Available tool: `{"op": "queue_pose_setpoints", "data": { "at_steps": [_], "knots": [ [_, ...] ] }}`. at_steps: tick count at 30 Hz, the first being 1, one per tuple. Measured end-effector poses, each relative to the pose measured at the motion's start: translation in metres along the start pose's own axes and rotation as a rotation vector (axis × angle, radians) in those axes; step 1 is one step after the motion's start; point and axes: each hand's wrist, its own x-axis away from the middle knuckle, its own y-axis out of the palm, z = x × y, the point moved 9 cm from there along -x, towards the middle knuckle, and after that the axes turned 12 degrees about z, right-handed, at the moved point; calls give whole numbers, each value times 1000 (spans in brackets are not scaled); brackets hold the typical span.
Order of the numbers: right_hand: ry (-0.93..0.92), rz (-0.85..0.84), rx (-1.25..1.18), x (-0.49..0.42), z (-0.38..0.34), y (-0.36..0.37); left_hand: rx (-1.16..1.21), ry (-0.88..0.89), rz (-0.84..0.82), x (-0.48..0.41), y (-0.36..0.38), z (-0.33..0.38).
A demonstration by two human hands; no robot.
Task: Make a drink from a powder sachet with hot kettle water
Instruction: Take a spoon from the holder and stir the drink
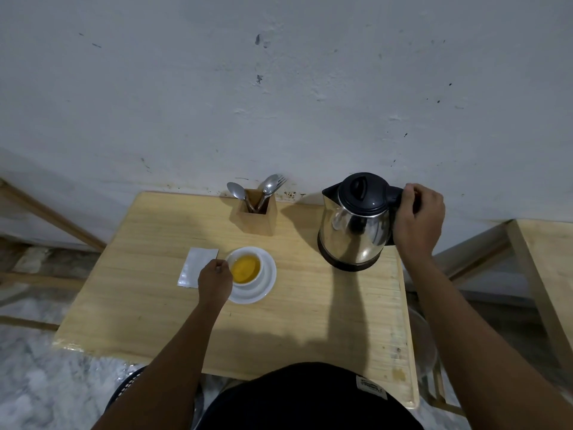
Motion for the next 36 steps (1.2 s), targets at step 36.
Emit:
{"op": "queue_pose_setpoints", "data": {
  "at_steps": [36],
  "knots": [
    [-566,-762,882,168,-116,307,-19,125,-640,-53,17,-6]
  ]
}}
